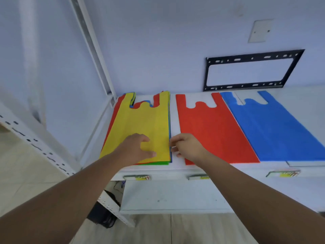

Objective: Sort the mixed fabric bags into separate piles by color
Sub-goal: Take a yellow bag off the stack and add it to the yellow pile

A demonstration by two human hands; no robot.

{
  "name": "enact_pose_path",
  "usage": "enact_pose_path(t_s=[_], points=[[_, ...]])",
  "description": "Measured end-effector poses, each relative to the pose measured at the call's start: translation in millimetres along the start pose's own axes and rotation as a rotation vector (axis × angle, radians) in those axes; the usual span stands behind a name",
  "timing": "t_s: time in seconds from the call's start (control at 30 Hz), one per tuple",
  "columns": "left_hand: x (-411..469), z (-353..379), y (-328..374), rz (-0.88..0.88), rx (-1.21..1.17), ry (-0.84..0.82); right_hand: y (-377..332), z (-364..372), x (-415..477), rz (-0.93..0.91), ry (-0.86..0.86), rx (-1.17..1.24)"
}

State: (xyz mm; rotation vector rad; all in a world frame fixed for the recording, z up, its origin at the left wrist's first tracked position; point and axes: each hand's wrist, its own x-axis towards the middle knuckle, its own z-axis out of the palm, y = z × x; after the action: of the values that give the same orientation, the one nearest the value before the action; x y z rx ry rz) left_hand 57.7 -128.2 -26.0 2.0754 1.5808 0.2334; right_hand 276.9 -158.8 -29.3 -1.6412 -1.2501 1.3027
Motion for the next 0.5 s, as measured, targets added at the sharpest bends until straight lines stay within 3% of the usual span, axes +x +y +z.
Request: enact_pose_path(t_s=[0.13,0.5], points=[[-7.8,4.6,-16.0,0.119,0.116,-0.103,-11.5,20.0,-14.0,0.125,0.096,0.113],[-5.5,11.1,-31.1,0.308,0.177,0.011,-18.7,34.4,-18.4,0.213,0.242,0.261]])
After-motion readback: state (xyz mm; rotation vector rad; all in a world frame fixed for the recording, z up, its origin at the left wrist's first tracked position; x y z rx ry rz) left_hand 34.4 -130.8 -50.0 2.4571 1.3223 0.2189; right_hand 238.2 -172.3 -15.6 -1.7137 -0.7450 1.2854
